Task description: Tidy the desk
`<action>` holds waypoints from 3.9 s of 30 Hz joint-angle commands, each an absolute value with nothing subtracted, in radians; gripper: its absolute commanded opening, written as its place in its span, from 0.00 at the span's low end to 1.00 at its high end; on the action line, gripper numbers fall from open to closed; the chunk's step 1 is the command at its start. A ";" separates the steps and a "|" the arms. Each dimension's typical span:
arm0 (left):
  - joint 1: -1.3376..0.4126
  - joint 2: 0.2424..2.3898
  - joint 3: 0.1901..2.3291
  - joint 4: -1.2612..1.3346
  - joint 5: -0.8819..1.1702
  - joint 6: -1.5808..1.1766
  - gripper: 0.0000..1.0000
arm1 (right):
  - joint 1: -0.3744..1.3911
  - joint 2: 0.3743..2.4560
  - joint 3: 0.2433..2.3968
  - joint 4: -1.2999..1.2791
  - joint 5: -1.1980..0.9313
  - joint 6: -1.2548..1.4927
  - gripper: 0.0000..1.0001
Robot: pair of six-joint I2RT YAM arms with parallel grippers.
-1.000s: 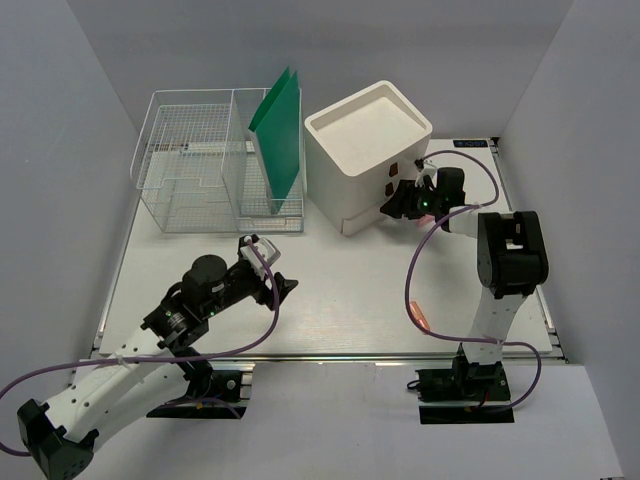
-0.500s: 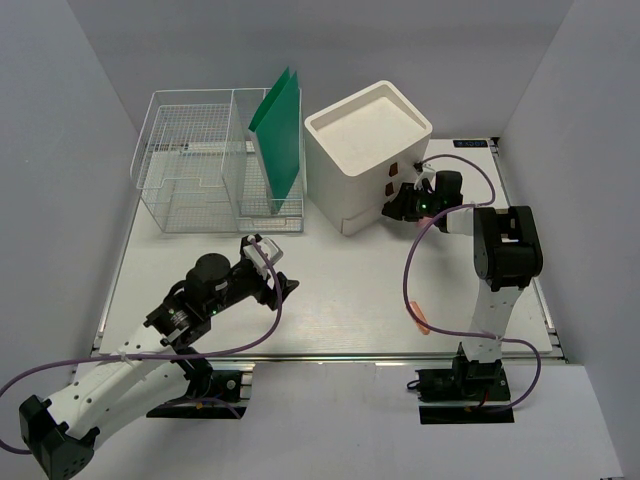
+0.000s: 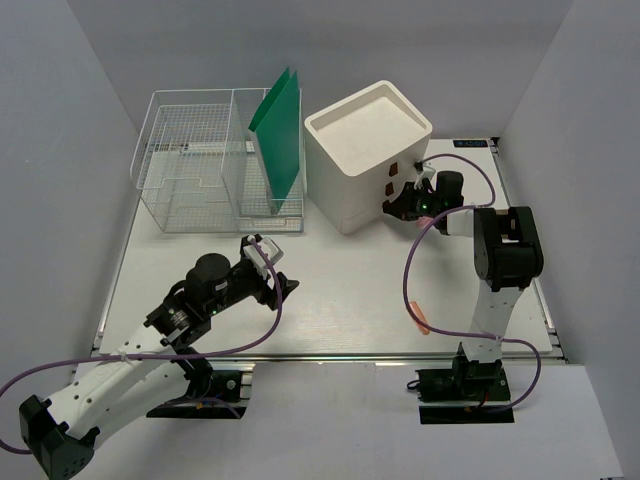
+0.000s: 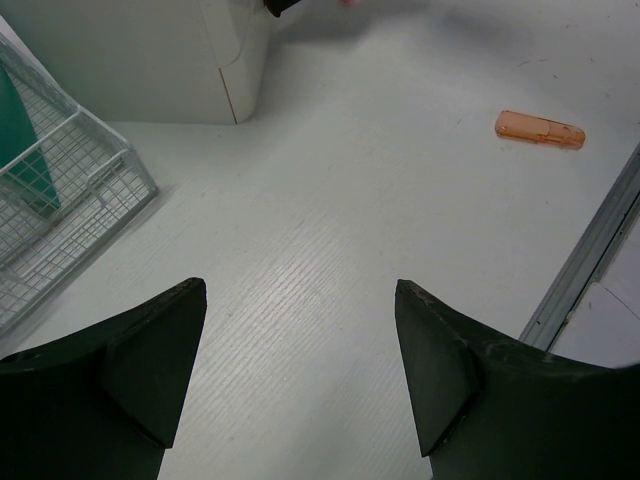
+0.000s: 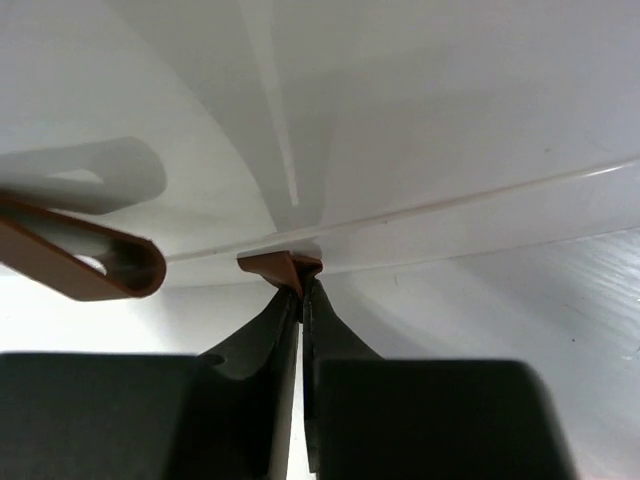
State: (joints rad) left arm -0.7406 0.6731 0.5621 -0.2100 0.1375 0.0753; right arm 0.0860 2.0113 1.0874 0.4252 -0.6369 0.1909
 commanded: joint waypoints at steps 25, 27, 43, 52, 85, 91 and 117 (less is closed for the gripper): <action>-0.736 0.638 0.581 -0.212 0.132 0.078 0.86 | 0.012 1.735 0.861 0.306 -0.693 0.153 0.00; -0.736 0.640 0.581 -0.210 0.132 0.078 0.86 | 0.014 1.723 0.854 0.288 -0.703 0.146 0.00; -0.736 0.635 0.583 -0.215 0.129 0.078 0.85 | -0.046 1.569 0.868 0.066 -0.718 -0.035 0.54; -0.736 0.612 0.583 -0.212 0.143 0.077 0.85 | -0.098 1.529 1.076 -0.150 -0.490 -0.276 0.58; -0.736 0.592 0.583 -0.206 0.160 0.075 0.85 | -0.138 2.078 1.595 -0.361 -0.293 -0.038 0.20; -0.736 0.621 0.581 -0.207 0.156 0.078 0.86 | -0.135 2.143 1.657 -0.354 -0.311 -0.029 0.20; -0.736 0.632 0.583 -0.210 0.147 0.078 0.86 | -0.140 2.090 1.465 -0.400 -0.397 -0.092 0.20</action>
State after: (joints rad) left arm -0.7406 0.6491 0.5621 -0.2100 0.1455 0.0784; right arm -0.1364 2.1410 1.5188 -0.3576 -0.4053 -0.0582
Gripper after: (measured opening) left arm 0.856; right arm 0.198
